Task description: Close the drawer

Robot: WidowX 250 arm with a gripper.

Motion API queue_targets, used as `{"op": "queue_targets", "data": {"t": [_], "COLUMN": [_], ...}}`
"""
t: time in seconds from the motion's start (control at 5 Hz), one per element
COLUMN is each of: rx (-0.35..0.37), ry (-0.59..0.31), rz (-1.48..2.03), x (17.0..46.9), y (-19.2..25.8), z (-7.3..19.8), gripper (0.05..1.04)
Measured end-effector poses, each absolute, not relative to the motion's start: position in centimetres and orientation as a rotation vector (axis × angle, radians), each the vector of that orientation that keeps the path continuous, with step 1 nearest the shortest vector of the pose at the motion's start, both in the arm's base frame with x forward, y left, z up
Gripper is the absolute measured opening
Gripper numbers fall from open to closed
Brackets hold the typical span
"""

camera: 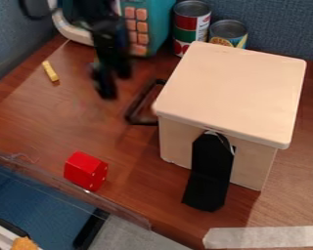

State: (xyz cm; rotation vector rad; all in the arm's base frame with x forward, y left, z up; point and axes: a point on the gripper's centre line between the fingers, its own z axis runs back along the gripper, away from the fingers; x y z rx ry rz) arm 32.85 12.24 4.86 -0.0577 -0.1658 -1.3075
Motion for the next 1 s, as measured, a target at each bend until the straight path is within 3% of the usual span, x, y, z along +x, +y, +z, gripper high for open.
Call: {"op": "queue_targets", "data": {"t": [0.2, 0.4, 0.8, 1.0], "rx": [0.071, 0.153, 0.143, 0.062], "ry": [-0.162, -0.184, -0.117, -0.071], "rz": [-1.05, -0.819, -0.396, -0.358], "x": [31.4, 29.0, 24.3, 22.8], "y": [17.2, 17.7, 16.0, 15.8], "z": [6.7, 8.8, 11.9, 13.2], "gripper": [1.001, 1.0, 1.0, 1.0]}}
